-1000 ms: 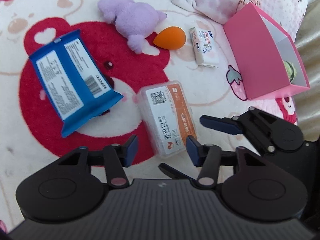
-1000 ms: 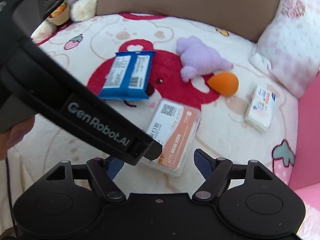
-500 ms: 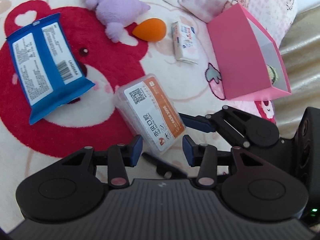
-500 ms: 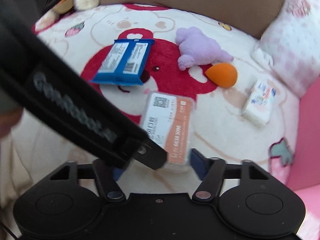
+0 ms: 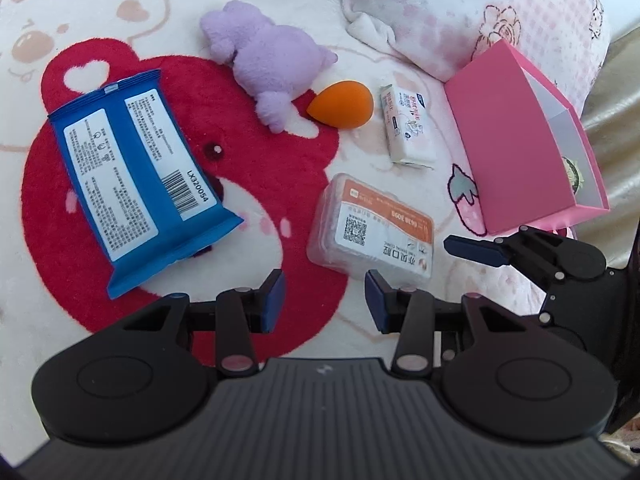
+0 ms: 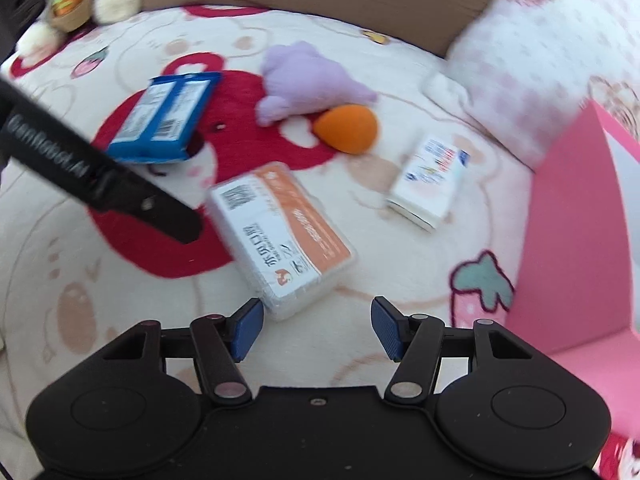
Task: Organize objects
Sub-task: 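Position the left gripper around the clear plastic floss box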
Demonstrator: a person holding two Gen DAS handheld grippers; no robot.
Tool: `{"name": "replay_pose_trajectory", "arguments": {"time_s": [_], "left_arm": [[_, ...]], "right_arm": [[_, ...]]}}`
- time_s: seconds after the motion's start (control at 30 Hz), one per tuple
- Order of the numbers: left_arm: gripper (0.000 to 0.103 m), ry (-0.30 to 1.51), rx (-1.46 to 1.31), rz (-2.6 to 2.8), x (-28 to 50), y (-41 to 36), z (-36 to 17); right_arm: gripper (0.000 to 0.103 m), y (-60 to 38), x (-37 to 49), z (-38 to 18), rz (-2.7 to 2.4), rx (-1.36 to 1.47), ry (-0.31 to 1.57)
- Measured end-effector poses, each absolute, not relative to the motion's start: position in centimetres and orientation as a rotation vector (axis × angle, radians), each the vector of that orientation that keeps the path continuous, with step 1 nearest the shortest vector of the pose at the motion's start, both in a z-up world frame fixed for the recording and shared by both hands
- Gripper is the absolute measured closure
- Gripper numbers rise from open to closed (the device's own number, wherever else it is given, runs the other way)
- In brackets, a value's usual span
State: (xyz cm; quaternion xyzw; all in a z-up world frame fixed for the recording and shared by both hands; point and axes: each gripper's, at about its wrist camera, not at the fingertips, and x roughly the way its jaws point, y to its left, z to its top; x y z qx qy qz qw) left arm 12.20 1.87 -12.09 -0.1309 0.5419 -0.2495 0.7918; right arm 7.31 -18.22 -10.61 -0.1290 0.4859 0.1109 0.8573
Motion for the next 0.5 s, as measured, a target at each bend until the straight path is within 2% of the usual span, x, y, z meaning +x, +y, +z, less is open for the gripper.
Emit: {"name": "replay_pose_trajectory", "arguments": {"time_s": [0.33,0.5], "left_arm": [[0.06,1.044,-0.243,-0.531,13.1,0.7,-12.5],[0.063,1.081,-0.304,-0.58,12.9,-0.1,-13.0]], "right_arm": [[0.038,-18.8,8.1,-10.8,0.301,-0.086,1.034],[0.033,-18.3,8.4,-11.1,0.297,-0.033,1.032]]}}
